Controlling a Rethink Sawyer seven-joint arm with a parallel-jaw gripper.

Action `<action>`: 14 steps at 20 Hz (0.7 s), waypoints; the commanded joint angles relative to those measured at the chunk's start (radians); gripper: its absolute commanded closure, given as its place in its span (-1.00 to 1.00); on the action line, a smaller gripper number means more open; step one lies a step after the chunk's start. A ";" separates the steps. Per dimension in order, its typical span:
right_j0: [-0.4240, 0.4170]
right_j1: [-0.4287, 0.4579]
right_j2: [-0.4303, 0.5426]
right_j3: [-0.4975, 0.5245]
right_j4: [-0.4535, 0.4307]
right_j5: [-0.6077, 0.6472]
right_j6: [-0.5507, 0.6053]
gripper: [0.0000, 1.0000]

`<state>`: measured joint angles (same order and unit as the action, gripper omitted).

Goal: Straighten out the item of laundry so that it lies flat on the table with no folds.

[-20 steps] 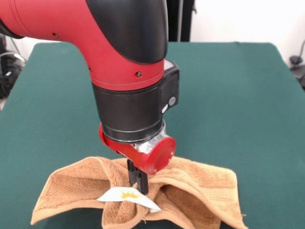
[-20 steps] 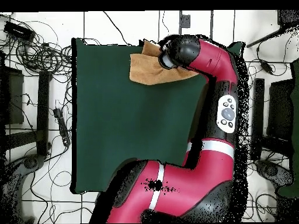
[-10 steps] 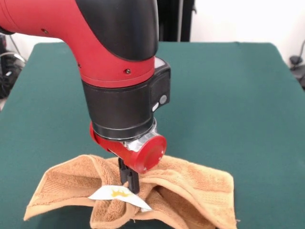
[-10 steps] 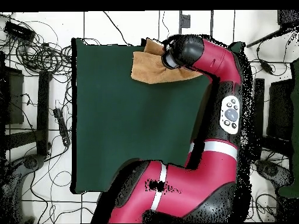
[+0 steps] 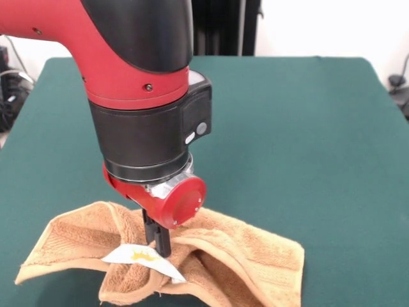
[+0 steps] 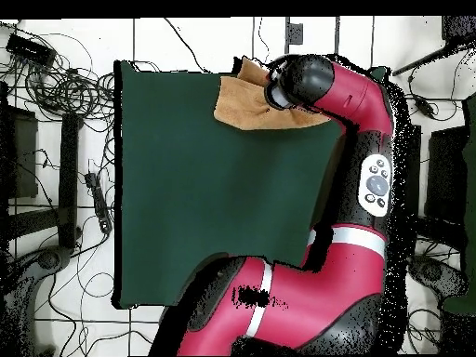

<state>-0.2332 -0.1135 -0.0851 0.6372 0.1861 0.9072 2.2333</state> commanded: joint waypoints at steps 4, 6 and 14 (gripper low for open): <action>0.018 0.006 0.035 0.137 0.010 -0.057 0.183 1.00; 0.016 0.000 0.036 0.142 0.012 -0.052 0.181 1.00; 0.004 -0.003 0.044 0.156 0.011 -0.061 0.159 1.00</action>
<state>-0.2343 -0.1141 -0.0858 0.6463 0.1862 0.9069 2.2333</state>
